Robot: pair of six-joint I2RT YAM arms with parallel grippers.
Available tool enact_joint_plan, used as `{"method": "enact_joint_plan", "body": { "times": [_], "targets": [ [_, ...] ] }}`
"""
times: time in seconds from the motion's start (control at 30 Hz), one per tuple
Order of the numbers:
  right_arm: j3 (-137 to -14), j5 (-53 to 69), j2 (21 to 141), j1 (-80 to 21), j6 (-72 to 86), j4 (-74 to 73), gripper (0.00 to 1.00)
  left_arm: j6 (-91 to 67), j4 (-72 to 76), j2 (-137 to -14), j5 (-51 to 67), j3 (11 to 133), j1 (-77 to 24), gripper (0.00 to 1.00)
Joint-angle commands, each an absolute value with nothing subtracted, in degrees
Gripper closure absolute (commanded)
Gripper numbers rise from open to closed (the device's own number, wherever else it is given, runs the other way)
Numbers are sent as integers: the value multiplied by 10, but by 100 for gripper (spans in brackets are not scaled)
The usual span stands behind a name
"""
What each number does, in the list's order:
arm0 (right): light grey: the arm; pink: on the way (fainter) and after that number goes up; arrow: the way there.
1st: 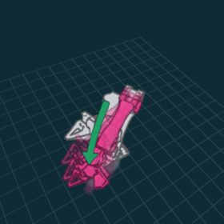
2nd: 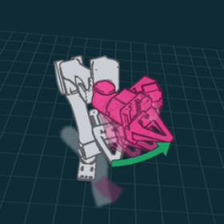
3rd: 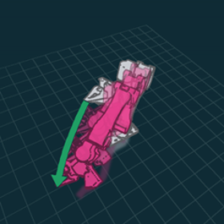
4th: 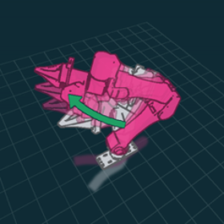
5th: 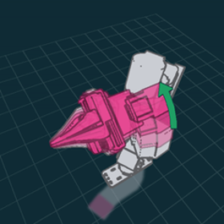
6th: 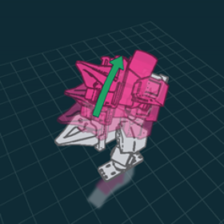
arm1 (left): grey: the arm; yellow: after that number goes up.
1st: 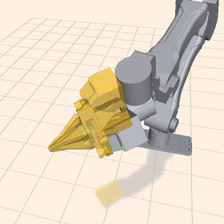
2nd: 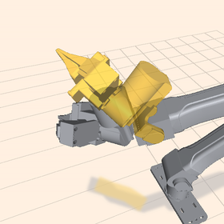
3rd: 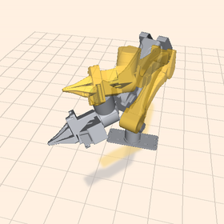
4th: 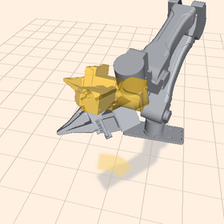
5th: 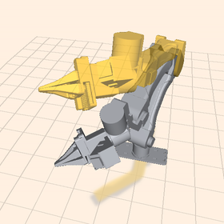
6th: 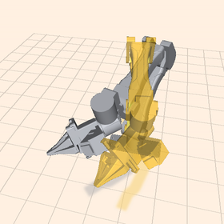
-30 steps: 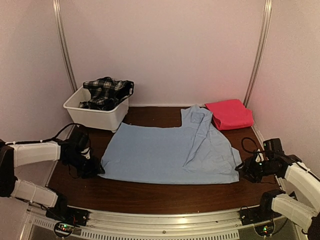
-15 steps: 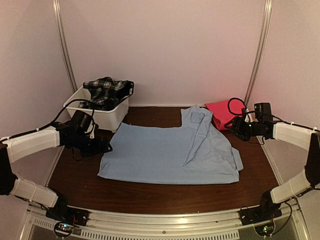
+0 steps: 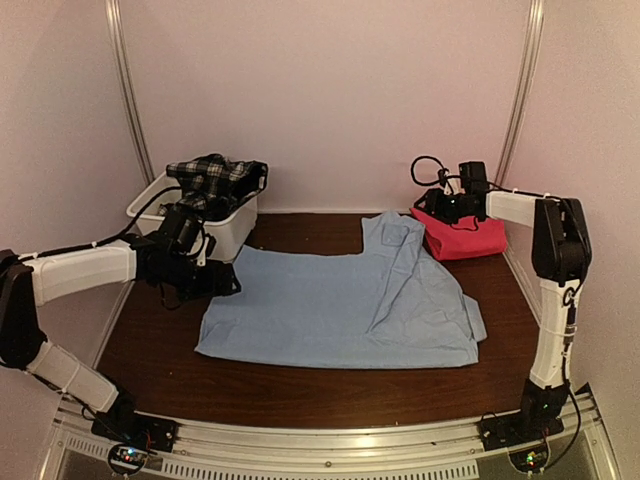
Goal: Fold and stack the mixed laundry pile
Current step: Adjust the 1/3-folded T-shirt at the center of the board.
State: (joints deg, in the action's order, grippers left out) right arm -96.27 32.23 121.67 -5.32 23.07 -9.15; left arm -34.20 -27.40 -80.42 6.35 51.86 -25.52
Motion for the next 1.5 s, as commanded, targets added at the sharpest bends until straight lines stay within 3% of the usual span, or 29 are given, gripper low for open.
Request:
{"method": "enact_joint_plan", "body": {
  "times": [0.0, 0.33, 0.47, 0.53, 0.67, 0.73, 0.83, 0.87, 1.23, 1.43, 1.47],
  "targets": [
    [-1039, 288, 1279, -64, 188, -166, 46, -326, -255, -812, 69, 538, -257, 2],
    [-1119, 192, 1340, -83, 145, -260, 43, -307, -270, -807, 65, 540, -257, 2],
    [-1114, 172, 1337, -87, 139, -260, 35, -299, -282, -802, 53, 550, -258, 2],
    [-1122, 163, 1341, -89, 135, -272, 38, -299, -282, -799, 53, 552, -257, 2],
    [-1127, 130, 1344, -91, 134, -292, 34, -300, -283, -794, 52, 551, -258, 2],
    [-1129, 147, 1347, -91, 130, -297, 52, -301, -283, -793, 51, 550, -257, 2],
    [-1114, 182, 1328, -90, 137, -291, 94, -301, -283, -789, 50, 552, -257, 2],
    [-1098, 196, 1310, -91, 144, -280, 100, -301, -283, -789, 49, 555, -257, 2],
    [-857, 222, 1090, -179, 245, -109, 100, -291, -261, -812, 37, 586, -258, 2],
    [-753, 208, 1053, -279, 357, 6, 96, -289, -247, -836, 20, 612, -257, 2],
    [-743, 209, 1050, -298, 368, 21, 90, -287, -247, -841, 17, 617, -257, 2]
  ]
}}
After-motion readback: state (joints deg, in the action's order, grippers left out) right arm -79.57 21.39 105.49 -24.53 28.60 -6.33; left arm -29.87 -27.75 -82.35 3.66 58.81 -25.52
